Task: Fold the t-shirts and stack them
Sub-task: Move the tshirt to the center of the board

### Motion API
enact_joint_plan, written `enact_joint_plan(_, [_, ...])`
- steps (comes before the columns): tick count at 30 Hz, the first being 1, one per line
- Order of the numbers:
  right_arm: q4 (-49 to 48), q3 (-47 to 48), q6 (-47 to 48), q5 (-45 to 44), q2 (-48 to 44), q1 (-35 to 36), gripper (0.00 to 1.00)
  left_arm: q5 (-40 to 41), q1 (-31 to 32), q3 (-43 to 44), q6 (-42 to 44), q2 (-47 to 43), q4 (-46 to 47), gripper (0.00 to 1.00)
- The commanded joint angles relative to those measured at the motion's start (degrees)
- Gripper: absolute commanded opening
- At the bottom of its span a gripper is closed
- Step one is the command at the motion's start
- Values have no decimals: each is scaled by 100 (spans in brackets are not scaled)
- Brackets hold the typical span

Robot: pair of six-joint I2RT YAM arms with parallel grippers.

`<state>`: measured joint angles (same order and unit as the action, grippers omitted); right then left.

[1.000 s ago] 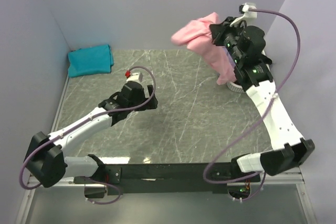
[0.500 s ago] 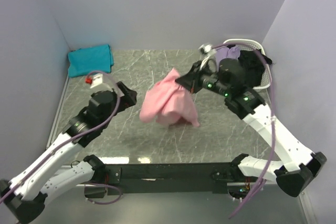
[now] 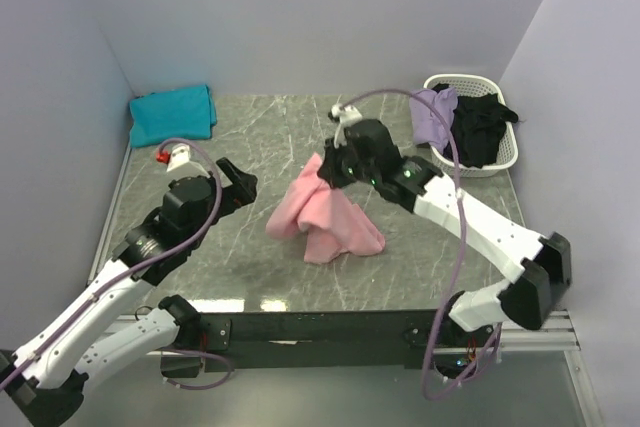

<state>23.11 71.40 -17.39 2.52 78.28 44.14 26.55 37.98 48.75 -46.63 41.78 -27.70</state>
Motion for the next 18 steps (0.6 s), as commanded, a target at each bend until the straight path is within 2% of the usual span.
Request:
enact_joint_plan(1, [175,1165,490,-225,1054,-99,0,-176,17,3,40,146,116,99])
enact_joint_plan(3, [263,1385,254,-934,1564,-107,0,-167,26,3,40,129,134,99])
enact_joint_plan(4, [273,1421,192,-1886,1715,-99,0,-150,17,-6,31,120,134,100])
enact_joint_plan(7, [421,1710,43,-2833,2304,-265,0,-106,26,20,58,59,81,99])
enact_joint_plan(9, [370,1904,7,-2977,2629,-510,0,-97,26,12,66,41,98,99])
enact_joint_plan(10, [369,1991,-36,-2986,2727,-607,7,-97,17,3,75,49,107,99])
enact_joint_plan(11, [213,2123,-54,-3134,2893,-756,45,-140,17,-6,101,76,177,99])
enact_joint_plan(12, [281,2220,-115,-3274,3077,-880,66,-184,17,3,102,128,169,99])
enact_joint_plan(13, [281,2273,-116,-3398,3131,-959,99,-193,17,20,102,163,178,99])
enact_joint_plan(16, [90,2231,-160,-3583,2975,-1249,100,-281,17,64,172,313,195,99])
enact_joint_plan(18, [27,1861,-195,-3487,2511,-1398,100,-395,17,47,259,409,248,99])
